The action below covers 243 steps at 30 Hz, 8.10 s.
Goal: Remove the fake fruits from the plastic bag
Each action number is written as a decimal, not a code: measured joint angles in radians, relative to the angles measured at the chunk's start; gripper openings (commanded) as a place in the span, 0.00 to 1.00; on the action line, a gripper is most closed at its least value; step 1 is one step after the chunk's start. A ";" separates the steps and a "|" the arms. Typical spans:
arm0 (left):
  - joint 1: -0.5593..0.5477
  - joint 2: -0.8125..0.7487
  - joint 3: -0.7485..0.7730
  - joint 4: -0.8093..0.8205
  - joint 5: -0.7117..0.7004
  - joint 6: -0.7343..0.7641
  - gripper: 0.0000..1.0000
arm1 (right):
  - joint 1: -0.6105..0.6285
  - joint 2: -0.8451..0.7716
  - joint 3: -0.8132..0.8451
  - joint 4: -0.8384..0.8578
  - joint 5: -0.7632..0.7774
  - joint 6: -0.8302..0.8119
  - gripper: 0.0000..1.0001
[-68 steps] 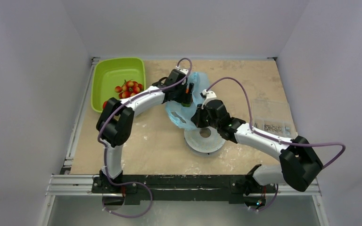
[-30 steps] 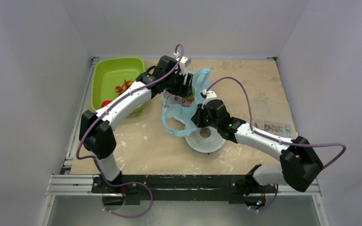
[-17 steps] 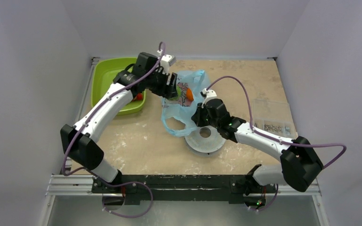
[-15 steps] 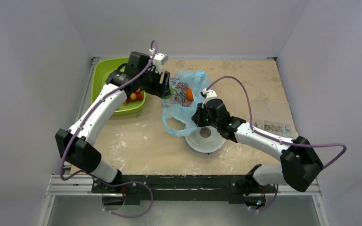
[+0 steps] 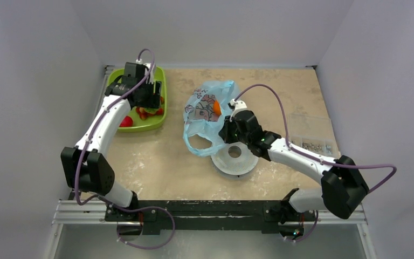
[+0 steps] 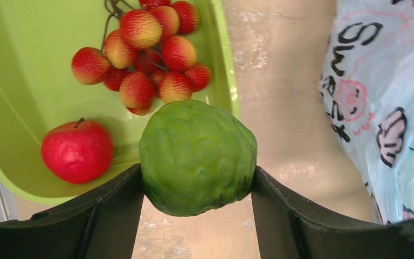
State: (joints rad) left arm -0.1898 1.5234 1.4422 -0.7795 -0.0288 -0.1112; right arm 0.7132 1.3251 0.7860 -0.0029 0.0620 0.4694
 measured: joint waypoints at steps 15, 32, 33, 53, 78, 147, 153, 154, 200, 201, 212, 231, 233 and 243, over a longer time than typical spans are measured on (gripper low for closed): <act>0.245 0.206 0.080 -0.002 -0.018 -0.035 0.00 | 0.000 0.031 0.080 -0.057 -0.004 -0.013 0.00; 0.374 0.324 0.154 -0.060 0.046 -0.071 0.19 | 0.000 0.049 0.117 -0.107 -0.042 -0.002 0.00; 0.378 0.331 0.157 -0.056 0.059 -0.072 0.22 | 0.000 0.049 0.117 -0.111 -0.047 0.001 0.00; 0.404 0.453 0.199 -0.082 0.129 -0.082 0.60 | 0.000 0.082 0.149 -0.126 -0.066 0.008 0.00; 0.432 0.236 0.167 -0.087 0.193 -0.087 0.64 | 0.000 0.096 0.158 -0.105 -0.084 0.007 0.00; -0.293 -0.206 -0.473 0.724 0.388 -0.545 0.52 | 0.001 -0.034 0.029 -0.039 -0.027 -0.049 0.00; -0.345 -0.004 -0.266 0.737 0.325 -0.539 0.53 | 0.001 -0.057 0.022 -0.106 0.116 -0.013 0.00; -0.357 0.017 -0.245 0.732 0.309 -0.531 0.57 | 0.001 -0.057 0.021 -0.117 0.133 -0.008 0.00; -0.515 0.373 0.032 0.592 0.048 -0.399 0.23 | -0.068 -0.100 -0.047 -0.089 0.160 0.035 0.90; -0.515 0.378 0.037 0.591 0.051 -0.403 0.23 | -0.081 -0.099 -0.038 -0.096 0.156 0.041 0.94; -0.505 0.386 0.013 0.615 0.086 -0.464 0.22 | -0.172 0.051 0.142 -0.103 0.156 0.115 0.99; -0.351 0.277 -0.095 0.590 0.170 -0.451 0.36 | -0.180 0.233 0.241 0.182 -0.099 0.080 0.00; -0.328 0.251 -0.095 0.575 0.171 -0.441 0.37 | -0.180 0.245 0.252 0.235 -0.173 0.099 0.00; -0.328 0.231 -0.075 0.497 0.174 -0.385 0.66 | -0.179 0.142 0.134 0.385 -0.315 0.179 0.00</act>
State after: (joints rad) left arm -0.5175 1.7546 1.3670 -0.2825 0.1452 -0.4961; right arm 0.5343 1.4666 0.9199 0.3824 -0.2527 0.6487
